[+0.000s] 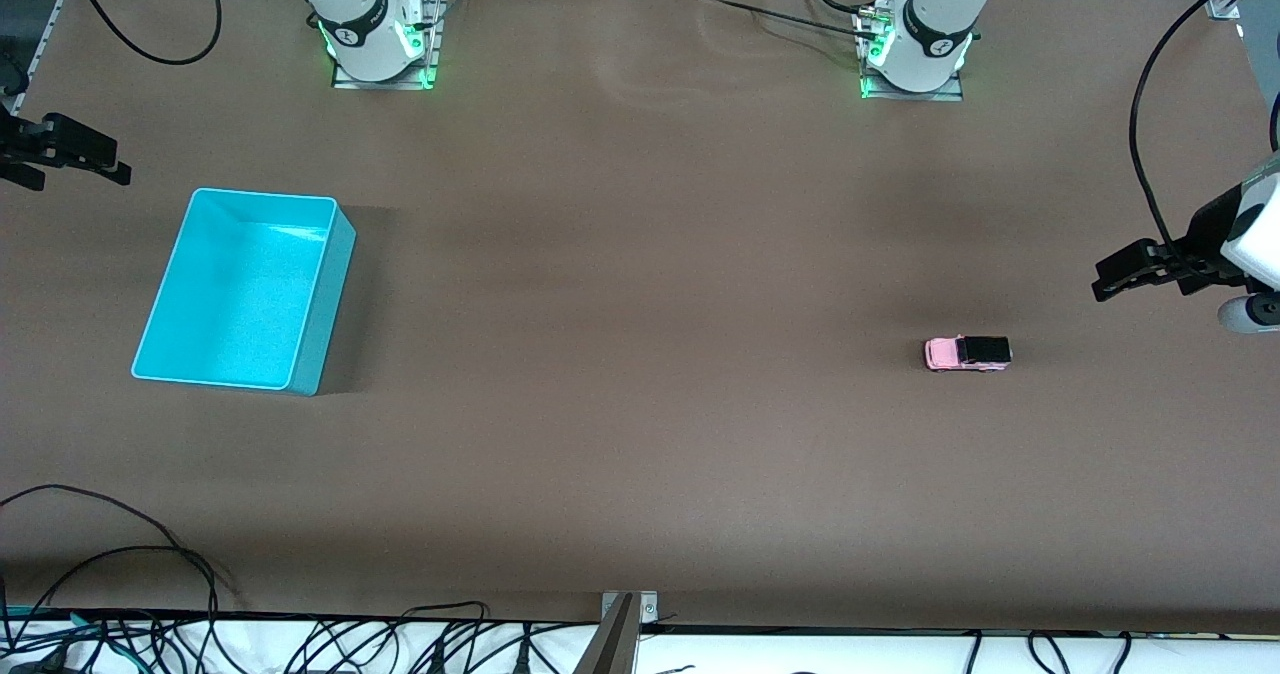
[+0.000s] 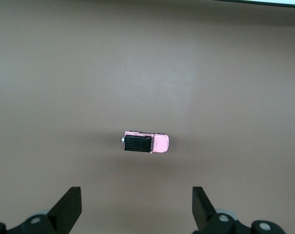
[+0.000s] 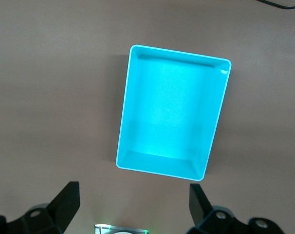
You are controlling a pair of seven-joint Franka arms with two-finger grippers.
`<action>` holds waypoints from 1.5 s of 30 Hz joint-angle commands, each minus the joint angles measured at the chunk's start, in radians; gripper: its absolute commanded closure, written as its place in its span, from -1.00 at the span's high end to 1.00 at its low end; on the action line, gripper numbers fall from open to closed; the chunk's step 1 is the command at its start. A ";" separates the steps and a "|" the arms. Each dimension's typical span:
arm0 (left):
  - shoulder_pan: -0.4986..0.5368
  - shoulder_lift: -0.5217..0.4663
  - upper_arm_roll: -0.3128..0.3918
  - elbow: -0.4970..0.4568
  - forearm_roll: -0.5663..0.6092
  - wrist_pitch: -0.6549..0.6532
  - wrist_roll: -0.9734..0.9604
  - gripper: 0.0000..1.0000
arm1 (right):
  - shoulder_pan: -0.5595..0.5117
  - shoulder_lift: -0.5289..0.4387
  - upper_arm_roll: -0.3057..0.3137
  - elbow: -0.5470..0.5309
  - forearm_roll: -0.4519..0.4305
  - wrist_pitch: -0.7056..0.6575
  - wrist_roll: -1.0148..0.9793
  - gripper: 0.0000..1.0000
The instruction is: Wind and store pink jeep toy
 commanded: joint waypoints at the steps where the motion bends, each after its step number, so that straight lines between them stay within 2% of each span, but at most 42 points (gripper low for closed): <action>1: -0.002 -0.001 0.003 0.003 -0.011 -0.001 0.022 1.00 | -0.002 -0.004 0.003 0.016 0.001 -0.020 0.006 1.00; 24: 0.009 0.027 0.004 -0.006 -0.011 -0.004 -0.013 1.00 | -0.002 -0.004 0.003 0.016 0.001 -0.018 0.004 1.00; 38: 0.009 0.077 0.006 -0.014 -0.010 -0.010 -0.506 1.00 | -0.002 -0.004 0.003 0.016 0.001 -0.020 0.006 1.00; 45: 0.002 0.158 0.006 -0.014 -0.010 -0.002 -0.829 1.00 | -0.002 -0.004 0.003 0.016 0.002 -0.020 0.004 1.00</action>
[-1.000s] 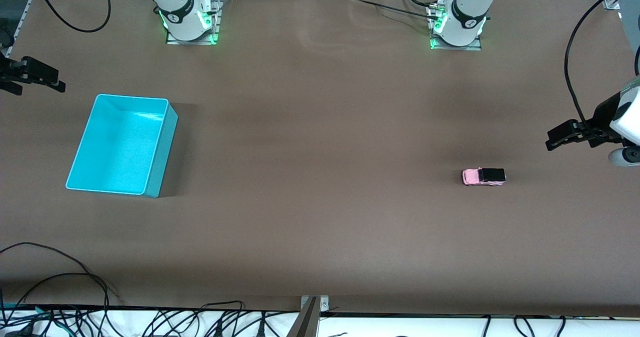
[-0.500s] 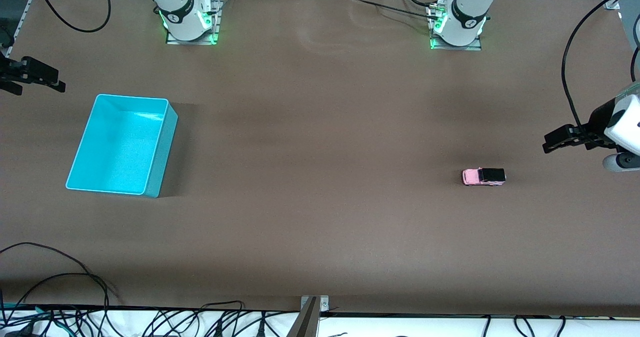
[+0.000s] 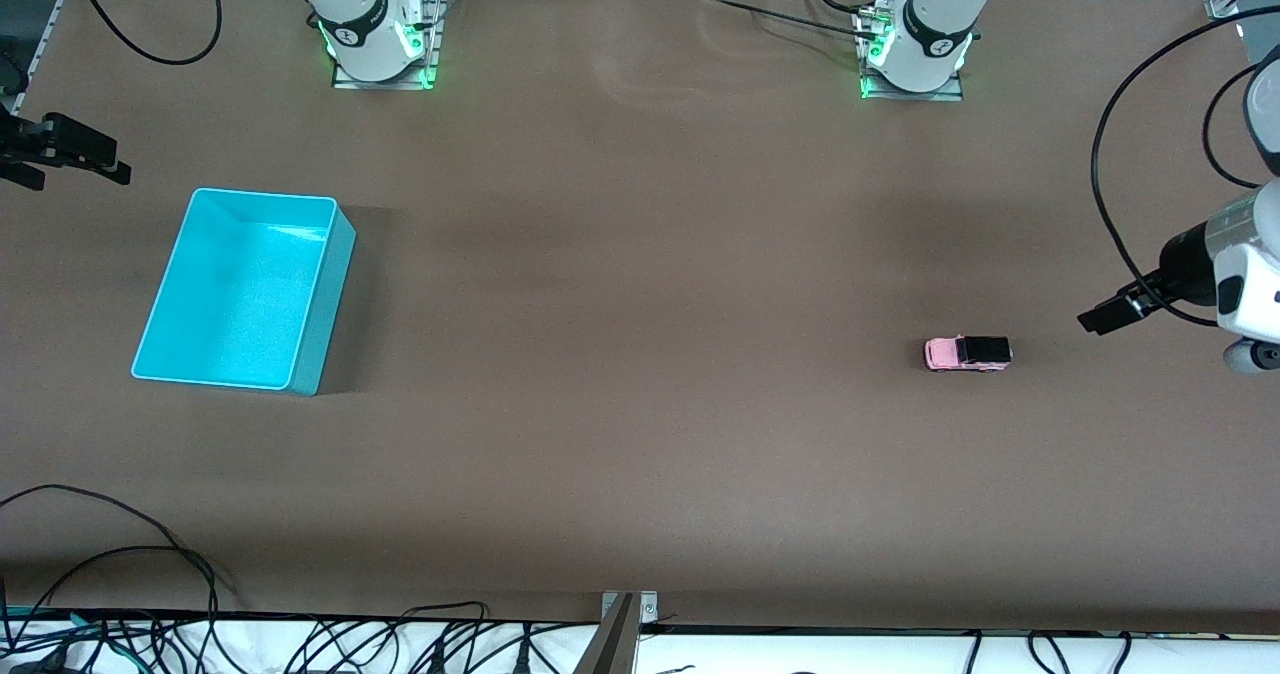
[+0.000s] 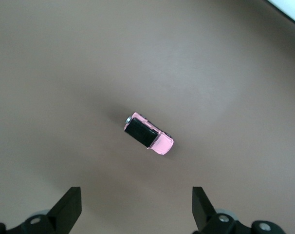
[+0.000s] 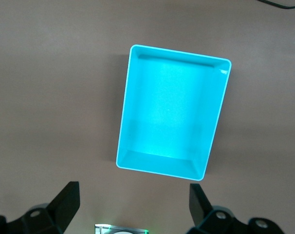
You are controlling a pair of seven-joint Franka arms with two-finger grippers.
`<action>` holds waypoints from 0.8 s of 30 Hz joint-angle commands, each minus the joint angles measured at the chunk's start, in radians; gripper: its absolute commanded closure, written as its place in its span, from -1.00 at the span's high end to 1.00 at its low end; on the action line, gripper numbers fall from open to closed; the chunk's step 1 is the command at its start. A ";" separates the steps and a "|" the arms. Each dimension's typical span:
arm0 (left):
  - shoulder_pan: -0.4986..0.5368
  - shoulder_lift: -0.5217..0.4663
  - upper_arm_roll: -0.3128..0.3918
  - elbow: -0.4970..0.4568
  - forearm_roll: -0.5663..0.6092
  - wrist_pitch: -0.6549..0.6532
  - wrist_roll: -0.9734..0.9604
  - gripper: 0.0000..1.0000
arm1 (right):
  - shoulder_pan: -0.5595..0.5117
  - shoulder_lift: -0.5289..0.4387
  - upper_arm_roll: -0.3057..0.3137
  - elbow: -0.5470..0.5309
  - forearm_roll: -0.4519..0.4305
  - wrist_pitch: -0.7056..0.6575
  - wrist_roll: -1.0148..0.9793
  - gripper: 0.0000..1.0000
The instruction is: Wind and store pink jeep toy
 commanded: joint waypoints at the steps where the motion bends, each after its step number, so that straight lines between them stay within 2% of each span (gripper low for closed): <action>1: -0.007 0.072 -0.001 0.009 -0.010 0.001 -0.233 1.00 | -0.002 -0.004 0.003 0.016 0.002 -0.019 0.004 1.00; 7: -0.009 0.118 -0.003 0.002 -0.013 0.017 -0.420 1.00 | -0.002 -0.004 0.003 0.016 0.001 -0.019 0.006 1.00; 13: -0.007 0.149 -0.004 -0.047 -0.013 0.110 -0.594 1.00 | -0.002 -0.004 0.003 0.016 0.001 -0.019 0.004 1.00; 24: 0.005 0.170 -0.003 -0.216 -0.016 0.353 -0.811 1.00 | -0.002 -0.004 0.001 0.016 0.001 -0.019 0.004 1.00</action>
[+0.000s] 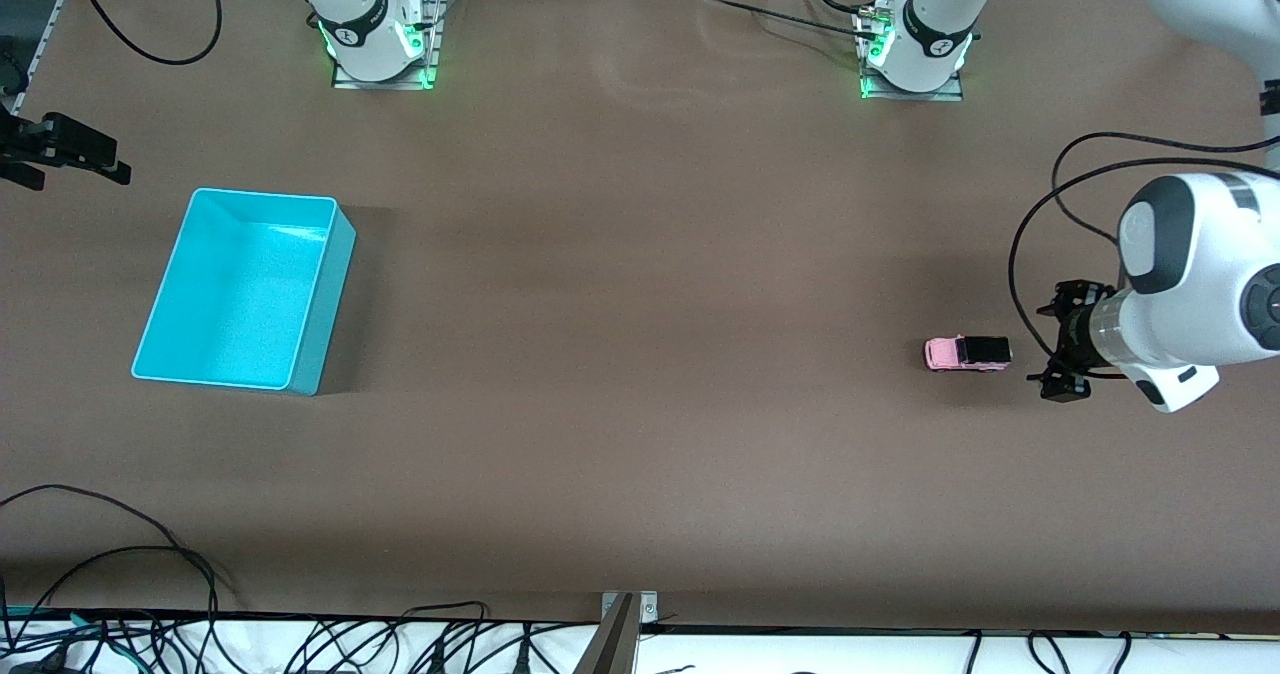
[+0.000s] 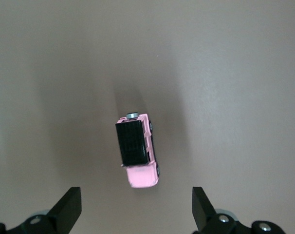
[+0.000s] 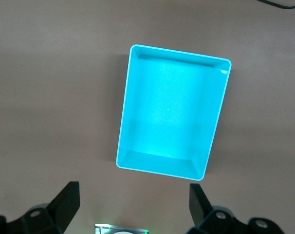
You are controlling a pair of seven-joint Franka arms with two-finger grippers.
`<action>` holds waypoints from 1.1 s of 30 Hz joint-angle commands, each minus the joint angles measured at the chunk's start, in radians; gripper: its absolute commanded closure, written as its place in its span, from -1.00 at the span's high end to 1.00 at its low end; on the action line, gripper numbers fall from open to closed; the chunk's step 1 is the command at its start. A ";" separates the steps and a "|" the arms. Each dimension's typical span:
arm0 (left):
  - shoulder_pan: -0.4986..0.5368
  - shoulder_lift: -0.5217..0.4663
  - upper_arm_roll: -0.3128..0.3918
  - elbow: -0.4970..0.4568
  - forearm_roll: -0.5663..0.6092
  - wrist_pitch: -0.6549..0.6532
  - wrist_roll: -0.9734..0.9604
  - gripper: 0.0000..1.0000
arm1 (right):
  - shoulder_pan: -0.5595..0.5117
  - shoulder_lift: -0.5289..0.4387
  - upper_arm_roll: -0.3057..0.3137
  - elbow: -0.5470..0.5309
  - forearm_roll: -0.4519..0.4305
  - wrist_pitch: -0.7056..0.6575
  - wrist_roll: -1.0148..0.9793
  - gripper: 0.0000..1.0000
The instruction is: Wind and store pink jeep toy
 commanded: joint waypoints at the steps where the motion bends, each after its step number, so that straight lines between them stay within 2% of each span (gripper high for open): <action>1: 0.007 -0.005 0.002 -0.087 -0.018 0.100 -0.090 1.00 | -0.002 -0.004 0.000 0.015 0.001 -0.018 0.006 1.00; 13: 0.014 0.001 0.000 -0.270 -0.022 0.375 -0.184 1.00 | -0.002 -0.004 0.000 0.015 0.001 -0.018 0.004 1.00; 22: 0.001 0.040 0.000 -0.302 -0.011 0.433 -0.176 1.00 | -0.002 -0.004 0.000 0.015 0.001 -0.018 0.004 1.00; 24: 0.001 0.047 0.000 -0.305 -0.010 0.450 -0.171 0.93 | -0.002 -0.004 -0.002 0.015 0.002 -0.018 0.004 1.00; 30: -0.001 0.049 -0.001 -0.342 -0.010 0.472 -0.150 0.92 | -0.002 -0.004 0.000 0.015 0.001 -0.018 0.004 1.00; 31: -0.001 0.049 -0.001 -0.348 -0.010 0.479 -0.148 0.90 | -0.002 -0.004 0.000 0.015 0.001 -0.018 0.004 1.00; 33: -0.001 0.049 -0.001 -0.352 -0.010 0.493 -0.148 0.73 | -0.002 -0.004 0.000 0.015 0.001 -0.018 0.004 1.00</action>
